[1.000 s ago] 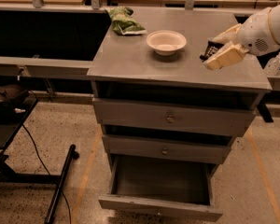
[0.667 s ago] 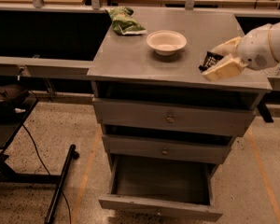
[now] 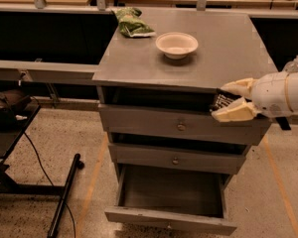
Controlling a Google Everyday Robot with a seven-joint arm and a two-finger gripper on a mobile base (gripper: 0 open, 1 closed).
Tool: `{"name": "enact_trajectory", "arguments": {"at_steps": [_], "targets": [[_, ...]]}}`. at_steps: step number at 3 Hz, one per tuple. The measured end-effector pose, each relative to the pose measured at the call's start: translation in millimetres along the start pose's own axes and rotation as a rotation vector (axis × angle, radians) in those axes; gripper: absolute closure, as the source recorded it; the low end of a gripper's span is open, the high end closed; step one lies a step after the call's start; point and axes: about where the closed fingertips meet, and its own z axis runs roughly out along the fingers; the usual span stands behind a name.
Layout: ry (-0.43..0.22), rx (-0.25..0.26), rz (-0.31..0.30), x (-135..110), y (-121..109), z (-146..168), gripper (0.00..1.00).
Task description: Place rxbar chocolate into bottom drawer
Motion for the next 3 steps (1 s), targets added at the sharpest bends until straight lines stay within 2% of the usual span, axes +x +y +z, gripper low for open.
{"name": "enact_trajectory", "arguments": {"at_steps": [1, 2, 3], "targets": [[0.013, -0.009, 0.007, 5, 0, 6, 1.00], [0.012, -0.091, 0.040, 58, 31, 48, 1.00], [0.013, -0.152, 0.055, 130, 85, 101, 1.00]]}}
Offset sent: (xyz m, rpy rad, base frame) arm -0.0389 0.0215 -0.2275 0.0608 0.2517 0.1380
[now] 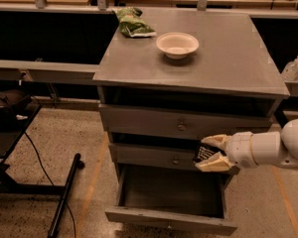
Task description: Place rxbar chocolate into bottom drawer
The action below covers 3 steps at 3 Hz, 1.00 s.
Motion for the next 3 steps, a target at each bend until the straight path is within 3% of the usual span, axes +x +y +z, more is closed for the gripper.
{"name": "enact_trajectory", "arguments": {"at_steps": [1, 2, 3], "targets": [[0.000, 0.000, -0.001, -1, 0, -1, 1.00], [-0.031, -0.029, 0.010, 19, 6, 30, 1.00], [-0.089, -0.082, 0.023, 71, 25, 109, 1.00]]}}
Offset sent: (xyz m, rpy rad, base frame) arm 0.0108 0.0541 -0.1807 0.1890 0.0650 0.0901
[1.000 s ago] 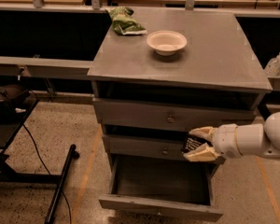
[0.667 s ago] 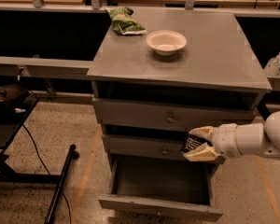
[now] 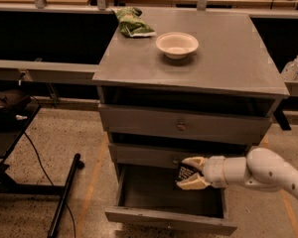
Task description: Place rxbar chocolate into bottom drawer
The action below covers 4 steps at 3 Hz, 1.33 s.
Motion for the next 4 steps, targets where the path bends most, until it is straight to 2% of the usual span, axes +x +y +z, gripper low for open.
{"name": "enact_trajectory", "arguments": {"at_steps": [1, 2, 3, 4], "targets": [[-0.015, -0.097, 0.066, 47, 9, 59, 1.00], [-0.024, -0.123, 0.084, 55, 17, 73, 1.00], [0.014, -0.025, 0.075, 72, 13, 71, 1.00], [0.047, 0.101, 0.055, 119, -7, 70, 1.00]]}}
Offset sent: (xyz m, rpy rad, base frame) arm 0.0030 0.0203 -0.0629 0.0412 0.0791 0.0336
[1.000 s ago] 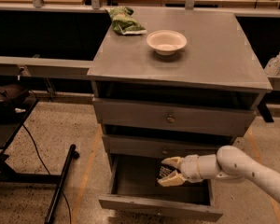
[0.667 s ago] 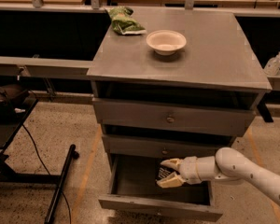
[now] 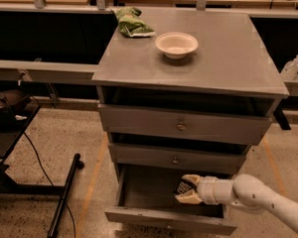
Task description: Place rxbar chocolate into bottom drawer
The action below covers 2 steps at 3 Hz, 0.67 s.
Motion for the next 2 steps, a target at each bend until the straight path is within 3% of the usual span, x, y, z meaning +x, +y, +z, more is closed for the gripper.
{"name": "enact_trajectory", "arguments": {"at_steps": [1, 2], "targets": [[0.001, 0.072, -0.022, 38, -23, 4, 1.00], [0.031, 0.080, -0.027, 72, -45, 18, 1.00]]}}
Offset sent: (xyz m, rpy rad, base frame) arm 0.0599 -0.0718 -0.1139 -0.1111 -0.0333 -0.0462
